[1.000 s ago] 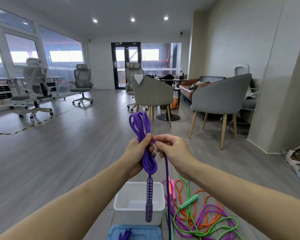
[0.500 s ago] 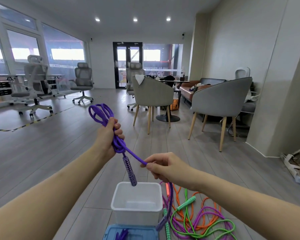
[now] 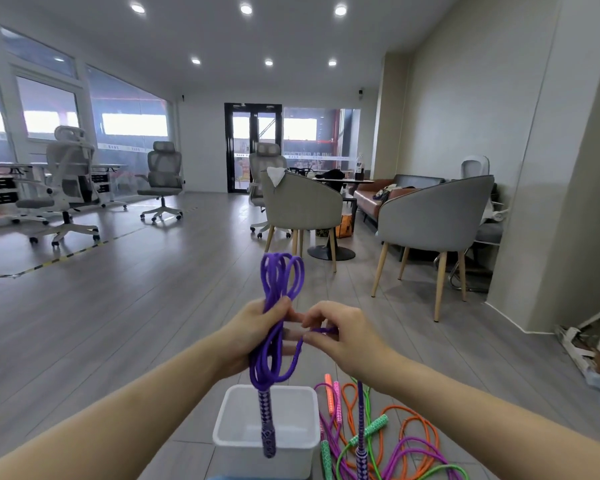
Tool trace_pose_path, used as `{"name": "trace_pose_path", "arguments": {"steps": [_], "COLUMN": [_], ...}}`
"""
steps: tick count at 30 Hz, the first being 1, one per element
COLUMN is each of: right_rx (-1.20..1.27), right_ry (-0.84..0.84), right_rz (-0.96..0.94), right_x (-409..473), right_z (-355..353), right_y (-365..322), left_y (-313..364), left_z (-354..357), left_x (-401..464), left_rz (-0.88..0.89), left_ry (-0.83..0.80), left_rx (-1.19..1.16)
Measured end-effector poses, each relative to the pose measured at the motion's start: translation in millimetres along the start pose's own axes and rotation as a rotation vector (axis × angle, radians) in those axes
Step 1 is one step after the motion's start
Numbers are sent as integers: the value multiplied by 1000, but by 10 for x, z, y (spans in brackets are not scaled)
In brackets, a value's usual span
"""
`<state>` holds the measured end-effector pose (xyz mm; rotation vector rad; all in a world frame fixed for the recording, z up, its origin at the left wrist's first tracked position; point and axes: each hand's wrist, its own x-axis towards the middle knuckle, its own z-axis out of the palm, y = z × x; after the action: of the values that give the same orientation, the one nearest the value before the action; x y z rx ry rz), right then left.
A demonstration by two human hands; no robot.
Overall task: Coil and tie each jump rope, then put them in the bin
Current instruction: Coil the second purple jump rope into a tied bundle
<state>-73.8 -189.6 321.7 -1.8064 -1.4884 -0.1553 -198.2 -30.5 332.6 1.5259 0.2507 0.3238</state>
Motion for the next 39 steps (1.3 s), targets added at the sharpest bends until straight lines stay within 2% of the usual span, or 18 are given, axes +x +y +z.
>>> {"name": "trace_pose_path", "arguments": {"steps": [6, 10, 12, 16, 21, 24, 30, 33, 35, 39], "right_rx": [-80, -221, -176, 67, 106, 105, 321, 450, 416, 435], "right_ry": [120, 160, 142, -35, -137, -151, -146, -224, -275, -169], "right_rz": [-16, -37, 53, 196, 211, 219, 297, 347, 360, 419], "right_x": [-27, -55, -74, -63, -64, -75, -62, -79, -96, -93], "right_z": [-24, -69, -97, -71, -142, -144, -148, -184, -200, -184], "right_y": [29, 45, 58, 81, 41, 43, -4, -12, -30, -1], "left_y": [-46, -17, 24, 71, 47, 55, 83, 109, 123, 109], "left_z": [269, 274, 237, 187, 98, 120, 62, 59, 70, 32], "left_x": [-91, -142, -166, -171, -138, -144, -107, -108, -110, -80], "left_rz": [4, -1, -8, -5, -17, -28, 1, 26, 40, 76], "left_ry": [-151, -114, -141, -203, -189, -181, -62, -53, -63, -13], "left_rx": [-3, 93, 170, 263, 276, 238, 74, 85, 109, 68]}}
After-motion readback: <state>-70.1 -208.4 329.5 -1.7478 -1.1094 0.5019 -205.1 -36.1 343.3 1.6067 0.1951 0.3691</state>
